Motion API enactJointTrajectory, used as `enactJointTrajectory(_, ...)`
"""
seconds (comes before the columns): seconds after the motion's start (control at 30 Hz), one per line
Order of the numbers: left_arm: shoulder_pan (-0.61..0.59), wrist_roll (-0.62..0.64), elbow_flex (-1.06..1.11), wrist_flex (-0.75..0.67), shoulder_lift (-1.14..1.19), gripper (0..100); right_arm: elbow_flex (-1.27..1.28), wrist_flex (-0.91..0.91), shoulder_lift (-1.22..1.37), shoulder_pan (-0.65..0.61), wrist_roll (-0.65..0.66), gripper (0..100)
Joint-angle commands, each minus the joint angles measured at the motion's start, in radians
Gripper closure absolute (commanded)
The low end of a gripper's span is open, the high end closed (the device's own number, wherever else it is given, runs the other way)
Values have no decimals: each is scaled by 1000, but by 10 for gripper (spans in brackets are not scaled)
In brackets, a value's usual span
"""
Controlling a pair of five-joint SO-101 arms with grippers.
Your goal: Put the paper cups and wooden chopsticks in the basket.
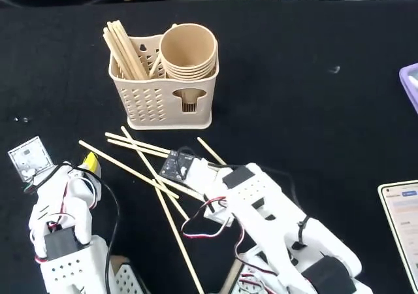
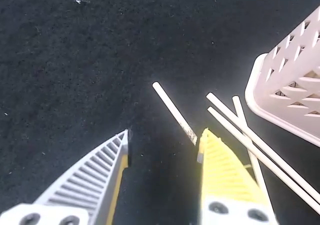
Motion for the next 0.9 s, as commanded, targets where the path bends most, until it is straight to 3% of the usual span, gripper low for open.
enactJointTrajectory(0.0,4,3,-7,-21,3,776,8,21,-2,15,20,988)
enactJointTrajectory(0.13,4,3,-7,-21,3,776,-18,41,-42,15,20,988)
enactJointTrajectory(0.37,8,3,-7,-21,3,776,-202,350,-351,14,20,988)
enactJointTrajectory(0.5,10,3,-7,-21,3,776,-318,416,-522,14,18,988)
enactJointTrajectory(0.67,10,3,-7,-21,3,776,-473,338,-552,6,-104,988)
enactJointTrajectory(0.87,8,3,-7,-21,3,776,-556,-6,-479,-51,-311,988)
